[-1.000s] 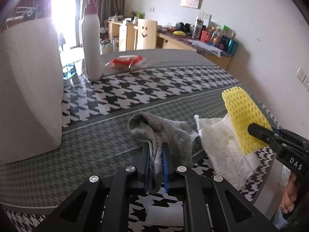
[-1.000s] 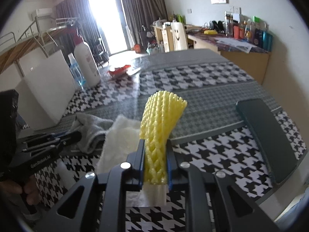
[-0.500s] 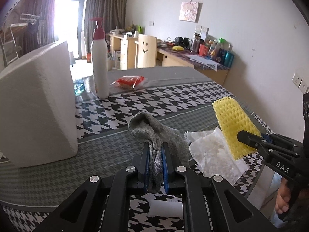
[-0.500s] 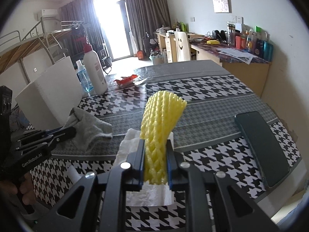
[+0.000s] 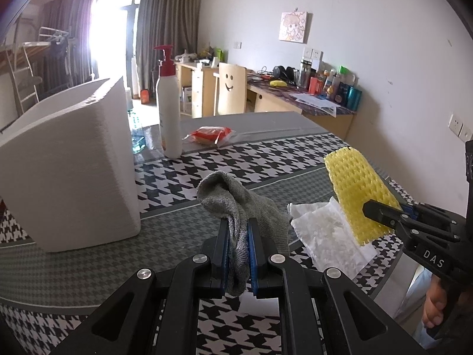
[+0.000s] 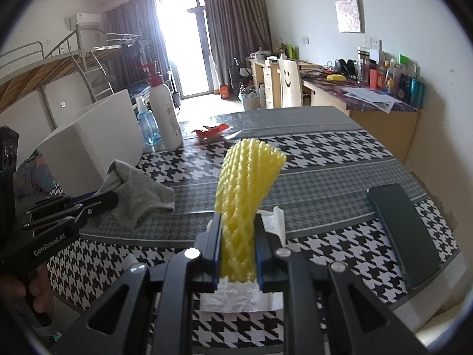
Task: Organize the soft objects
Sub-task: 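Lift the grey sock with the left tool while the right tool lifts the yellow net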
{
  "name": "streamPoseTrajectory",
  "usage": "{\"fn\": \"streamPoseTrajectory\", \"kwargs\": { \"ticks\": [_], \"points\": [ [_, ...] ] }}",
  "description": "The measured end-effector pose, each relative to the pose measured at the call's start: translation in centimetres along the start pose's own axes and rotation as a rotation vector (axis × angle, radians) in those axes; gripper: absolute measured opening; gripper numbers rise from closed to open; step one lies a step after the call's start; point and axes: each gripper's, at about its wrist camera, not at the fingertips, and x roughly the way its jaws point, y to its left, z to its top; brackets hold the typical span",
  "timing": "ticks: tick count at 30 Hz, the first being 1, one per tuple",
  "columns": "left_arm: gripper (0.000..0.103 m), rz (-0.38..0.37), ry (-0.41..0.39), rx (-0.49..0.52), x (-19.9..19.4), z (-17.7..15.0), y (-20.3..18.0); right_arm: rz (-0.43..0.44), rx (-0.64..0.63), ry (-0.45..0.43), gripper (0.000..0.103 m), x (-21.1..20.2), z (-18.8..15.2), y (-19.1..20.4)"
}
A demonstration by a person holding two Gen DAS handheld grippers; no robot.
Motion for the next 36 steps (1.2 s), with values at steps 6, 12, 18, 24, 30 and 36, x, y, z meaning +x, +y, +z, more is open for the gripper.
{"fn": "streamPoseTrajectory", "kwargs": {
  "ticks": [6,12,18,24,30,36],
  "points": [
    [0.012,0.01,-0.021,0.003,-1.1,-0.2,0.0,0.006,-0.014,-0.013,0.022,-0.7,0.0,0.7],
    [0.012,0.02,-0.041,0.004,-2.0,-0.2,0.2,0.013,-0.026,-0.023,0.022,-1.0,0.0,1.4],
    [0.012,0.034,-0.065,0.002,-2.9,-0.1,0.4,0.02,-0.033,-0.035,0.022,-1.3,0.2,1.8],
    [0.012,0.044,-0.079,-0.001,-3.8,-0.3,0.9,0.033,-0.046,-0.045,0.022,-1.4,0.6,2.3],
    [0.012,0.062,-0.098,-0.006,-4.5,0.0,1.3,0.049,-0.06,-0.061,0.022,-1.5,1.1,3.1],
    [0.012,0.06,-0.111,-0.013,-4.8,0.6,2.1,0.056,-0.075,-0.07,0.022,-1.2,1.5,4.0]
  ]
}}
